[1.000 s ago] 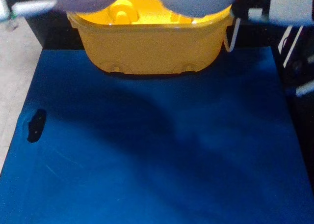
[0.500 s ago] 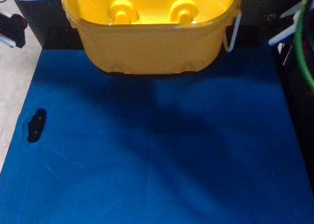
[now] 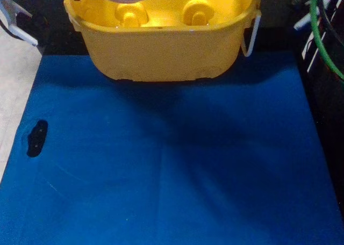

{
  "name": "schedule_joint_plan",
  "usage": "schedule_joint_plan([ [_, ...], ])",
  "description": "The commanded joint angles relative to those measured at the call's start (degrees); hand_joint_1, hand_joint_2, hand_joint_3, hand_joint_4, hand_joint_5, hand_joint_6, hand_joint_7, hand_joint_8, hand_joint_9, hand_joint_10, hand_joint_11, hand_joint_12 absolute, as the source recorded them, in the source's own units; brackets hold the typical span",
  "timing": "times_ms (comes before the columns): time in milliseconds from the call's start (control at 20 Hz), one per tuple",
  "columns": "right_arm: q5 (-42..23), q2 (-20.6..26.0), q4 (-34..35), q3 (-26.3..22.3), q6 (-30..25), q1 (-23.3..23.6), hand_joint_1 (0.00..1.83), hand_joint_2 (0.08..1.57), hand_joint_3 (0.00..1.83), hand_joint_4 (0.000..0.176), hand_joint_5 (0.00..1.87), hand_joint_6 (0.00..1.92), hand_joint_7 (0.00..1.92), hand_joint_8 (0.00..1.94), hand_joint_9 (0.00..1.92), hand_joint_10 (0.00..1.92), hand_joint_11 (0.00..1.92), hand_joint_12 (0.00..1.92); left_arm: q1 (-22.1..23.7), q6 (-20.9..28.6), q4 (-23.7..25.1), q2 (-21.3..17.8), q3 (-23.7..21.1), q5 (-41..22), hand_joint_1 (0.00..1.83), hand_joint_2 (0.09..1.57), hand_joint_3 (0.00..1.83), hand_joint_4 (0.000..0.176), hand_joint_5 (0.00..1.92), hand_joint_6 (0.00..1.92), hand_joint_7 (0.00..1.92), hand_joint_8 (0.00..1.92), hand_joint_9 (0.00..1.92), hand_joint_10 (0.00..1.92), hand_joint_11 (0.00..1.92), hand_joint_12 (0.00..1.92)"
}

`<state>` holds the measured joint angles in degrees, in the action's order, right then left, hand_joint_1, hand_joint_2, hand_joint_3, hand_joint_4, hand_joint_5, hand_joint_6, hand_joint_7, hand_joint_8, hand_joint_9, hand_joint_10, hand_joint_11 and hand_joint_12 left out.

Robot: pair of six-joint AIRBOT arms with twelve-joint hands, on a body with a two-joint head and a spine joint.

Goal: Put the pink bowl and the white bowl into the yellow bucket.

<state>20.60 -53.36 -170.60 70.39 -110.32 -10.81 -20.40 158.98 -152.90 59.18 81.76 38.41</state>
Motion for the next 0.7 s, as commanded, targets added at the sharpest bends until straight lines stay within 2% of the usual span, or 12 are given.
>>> schedule_joint_plan([
  [0, 5.64, -0.52, -1.97, 0.42, 0.02, 1.51, 1.47, 1.13, 0.01, 0.0, 0.89, 1.23, 0.92, 1.08, 0.89, 1.14, 0.59, 1.57, 0.82, 0.45, -3.59, 0.42, 0.7, 5.49, 1.48, 1.16, 0.0, 0.0, 0.81, 1.11, 0.81, 1.14, 0.88, 1.27, 0.68, 1.75],
  [50, 5.02, -1.38, -1.97, 1.3, 0.13, 1.52, 1.49, 1.13, 0.0, 0.0, 0.89, 1.19, 0.91, 1.05, 0.92, 1.1, 0.66, 1.58, 0.84, 0.52, -3.79, 1.13, 1.49, 5.25, 1.49, 1.16, 0.0, 0.0, 0.81, 1.12, 0.81, 1.14, 0.87, 1.27, 0.66, 1.74],
  [100, 4.55, -2.33, -1.97, 2.21, 0.3, 1.5, 1.48, 1.19, 0.0, 0.0, 0.73, 1.37, 0.76, 1.21, 0.79, 1.26, 0.58, 1.68, 0.84, 0.61, -3.96, 1.63, 2.11, 4.99, 1.48, 1.17, 0.0, 0.0, 0.81, 1.15, 0.81, 1.13, 0.87, 1.29, 0.64, 1.74],
  [250, 3.09, -4.51, -1.97, 4.52, 0.4, 1.46, 1.48, 1.2, 0.0, 0.0, 0.71, 1.35, 0.73, 1.23, 0.79, 1.26, 0.63, 1.7, 0.81, 0.95, -4.15, 3.11, 3.98, 3.73, 1.49, 1.17, 0.0, 0.0, 0.78, 1.1, 0.81, 1.15, 0.87, 1.3, 0.66, 1.75],
  [300, 2.85, -4.81, -1.97, 4.94, 0.46, 1.46, 1.49, 1.19, 0.0, 0.0, 0.72, 1.34, 0.76, 1.22, 0.83, 1.23, 0.62, 1.68, 0.8, 1.14, -4.2, 3.82, 4.73, 3.35, 1.39, 1.18, 0.0, 0.0, 0.76, 1.14, 0.81, 1.21, 0.86, 1.41, 0.68, 1.63],
  [350, 2.63, -5.03, -1.97, 5.26, 0.56, 1.45, 1.49, 1.18, 0.0, 0.0, 0.72, 1.32, 0.77, 1.21, 0.84, 1.22, 0.63, 1.67, 0.76, 1.71, -4.18, 4.58, 5.54, 2.96, 1.47, 1.18, 0.0, 0.0, 0.76, 1.11, 0.8, 1.18, 0.86, 1.34, 0.65, 1.75],
  [400, 2.12, -5.43, -1.97, 5.8, 1.01, 1.45, 1.49, 1.18, 0.0, 0.0, 0.72, 1.32, 0.76, 1.2, 0.84, 1.22, 0.64, 1.67, 0.58, 2.96, -3.8, 5.5, 6.7, 2.64, 1.48, 1.18, 0.0, 0.0, 0.76, 1.11, 0.79, 1.18, 0.87, 1.31, 0.67, 1.77],
  [550, 0.58, -6.42, -1.97, 7.15, 1.63, 1.43, 1.48, 1.19, 0.0, 0.0, 0.71, 1.35, 0.73, 1.25, 0.8, 1.26, 0.63, 1.69, 0.46, 3.61, -3.8, 6.61, 8.11, 1.36, 1.48, 1.17, 0.0, 0.0, 0.77, 1.14, 0.8, 1.14, 0.87, 1.27, 0.66, 1.77],
  [650, -0.43, -7.1, -1.97, 7.88, 1.98, 1.32, 1.48, 1.2, 0.0, 0.0, 0.73, 1.36, 0.72, 1.24, 0.78, 1.26, 0.64, 1.69, 0.0, 3.65, -4.31, 6.99, 8.62, 0.71, 1.48, 1.18, 0.0, 0.0, 0.77, 1.1, 0.78, 1.18, 0.86, 1.33, 0.64, 1.8],
])
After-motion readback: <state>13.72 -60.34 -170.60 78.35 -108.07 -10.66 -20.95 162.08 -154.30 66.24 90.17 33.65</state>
